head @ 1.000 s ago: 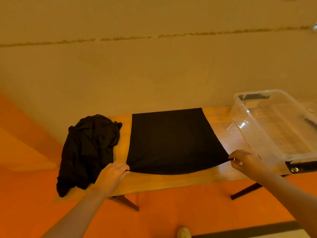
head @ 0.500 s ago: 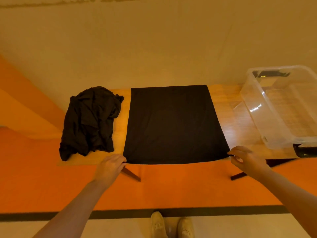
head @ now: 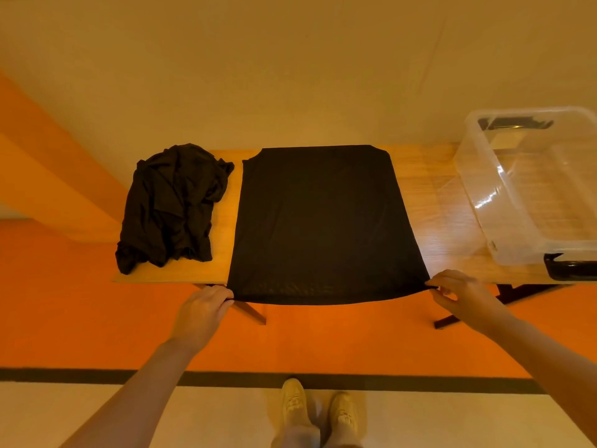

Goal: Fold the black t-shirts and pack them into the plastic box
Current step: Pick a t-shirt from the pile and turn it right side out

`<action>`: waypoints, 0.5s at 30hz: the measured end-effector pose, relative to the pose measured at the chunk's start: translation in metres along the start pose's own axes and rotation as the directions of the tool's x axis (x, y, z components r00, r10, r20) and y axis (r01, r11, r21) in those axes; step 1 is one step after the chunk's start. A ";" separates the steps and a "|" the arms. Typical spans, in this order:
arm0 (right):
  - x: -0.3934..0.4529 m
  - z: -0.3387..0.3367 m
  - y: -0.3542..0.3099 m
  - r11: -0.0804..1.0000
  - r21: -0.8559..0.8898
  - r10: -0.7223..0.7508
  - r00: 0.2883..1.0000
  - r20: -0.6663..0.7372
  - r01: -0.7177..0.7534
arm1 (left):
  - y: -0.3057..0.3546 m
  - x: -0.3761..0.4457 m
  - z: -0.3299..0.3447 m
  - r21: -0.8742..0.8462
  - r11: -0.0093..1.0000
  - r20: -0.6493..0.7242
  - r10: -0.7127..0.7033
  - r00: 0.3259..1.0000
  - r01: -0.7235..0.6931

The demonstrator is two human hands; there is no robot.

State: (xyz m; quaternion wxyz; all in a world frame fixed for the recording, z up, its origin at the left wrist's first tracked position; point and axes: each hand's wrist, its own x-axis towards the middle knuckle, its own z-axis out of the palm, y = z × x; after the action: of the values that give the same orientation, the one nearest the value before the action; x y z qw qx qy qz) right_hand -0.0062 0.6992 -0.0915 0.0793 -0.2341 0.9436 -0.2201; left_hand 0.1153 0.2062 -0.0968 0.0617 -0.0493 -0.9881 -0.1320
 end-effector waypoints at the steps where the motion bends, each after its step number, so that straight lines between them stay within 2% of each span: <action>1: 0.001 -0.002 0.000 1.000 0.013 0.003 1.000 -0.006 -0.003 | 0.002 -0.001 -0.002 -0.009 1.000 -0.017 -0.003 1.000 0.003; 6: 0.005 -0.010 -0.001 0.996 0.079 0.048 0.997 -0.062 -0.043 | 0.008 -0.003 -0.011 -0.036 0.998 -0.062 -0.060 0.996 0.058; 15: 0.000 -0.011 0.003 1.000 0.020 0.006 0.999 0.038 -0.007 | 0.013 -0.009 -0.005 -0.030 0.995 -0.007 -0.097 0.995 0.096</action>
State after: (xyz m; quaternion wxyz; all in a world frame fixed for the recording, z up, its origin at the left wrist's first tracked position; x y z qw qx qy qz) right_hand -0.0102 0.7059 -0.0837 0.1001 -0.2345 0.9404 -0.2250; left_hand 0.1265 0.2164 -0.0895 0.0588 -0.0019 -0.9870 -0.1499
